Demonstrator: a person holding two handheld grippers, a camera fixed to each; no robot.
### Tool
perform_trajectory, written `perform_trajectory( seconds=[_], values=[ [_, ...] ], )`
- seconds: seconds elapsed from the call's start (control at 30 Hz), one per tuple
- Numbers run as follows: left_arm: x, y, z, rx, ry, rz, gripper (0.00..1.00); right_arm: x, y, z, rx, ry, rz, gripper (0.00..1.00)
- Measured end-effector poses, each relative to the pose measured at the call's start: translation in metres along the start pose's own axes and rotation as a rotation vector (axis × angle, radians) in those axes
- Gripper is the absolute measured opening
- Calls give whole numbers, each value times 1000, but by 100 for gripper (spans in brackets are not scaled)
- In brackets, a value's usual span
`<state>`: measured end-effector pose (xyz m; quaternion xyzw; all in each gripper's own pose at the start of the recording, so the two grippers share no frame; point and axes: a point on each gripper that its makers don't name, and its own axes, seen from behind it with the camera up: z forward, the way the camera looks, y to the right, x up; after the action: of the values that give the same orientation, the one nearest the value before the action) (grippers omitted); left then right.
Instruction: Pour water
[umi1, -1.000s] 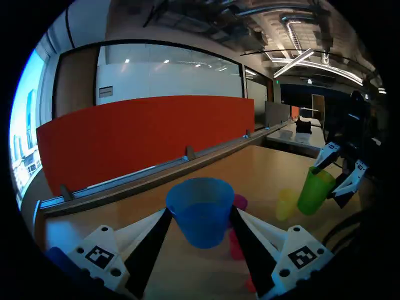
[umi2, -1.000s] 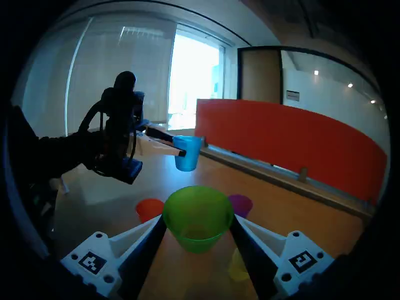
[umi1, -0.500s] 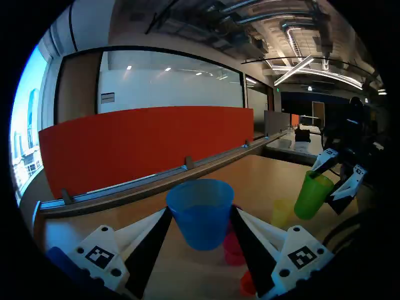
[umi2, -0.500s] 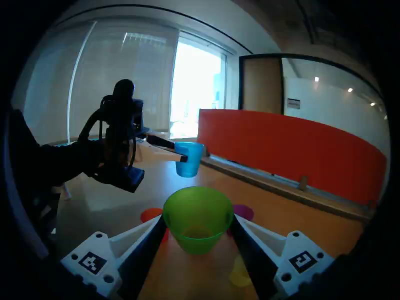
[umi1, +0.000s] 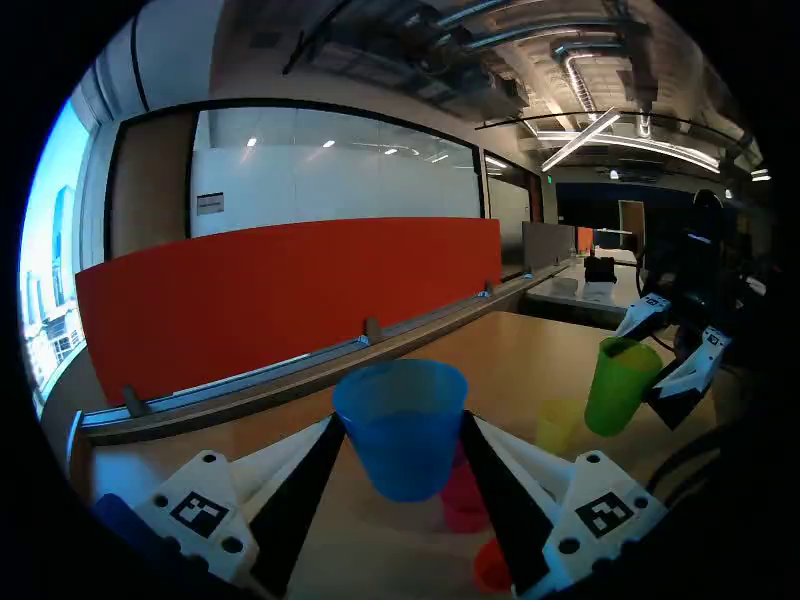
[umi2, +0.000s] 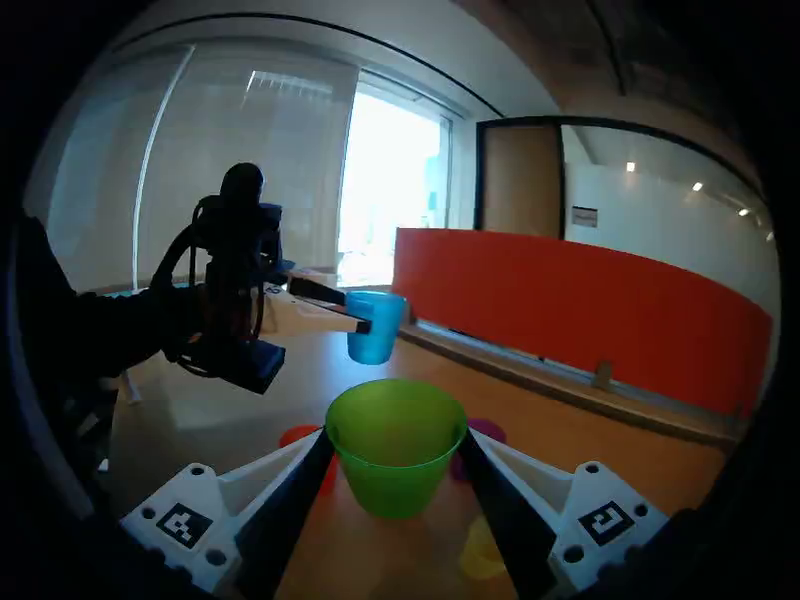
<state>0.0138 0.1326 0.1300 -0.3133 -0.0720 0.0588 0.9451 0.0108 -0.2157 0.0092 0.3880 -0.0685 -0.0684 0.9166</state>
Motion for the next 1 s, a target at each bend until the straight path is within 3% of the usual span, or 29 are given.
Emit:
perform_trajectory(
  seconds=[0.67,1.0],
  values=[
    [5,5,-6,-7,26,5,84,9,3,3,4,30,24,91],
    [20,8,-15,4,65,54,84,11,-3,7,20,35,13,91]
  ],
)
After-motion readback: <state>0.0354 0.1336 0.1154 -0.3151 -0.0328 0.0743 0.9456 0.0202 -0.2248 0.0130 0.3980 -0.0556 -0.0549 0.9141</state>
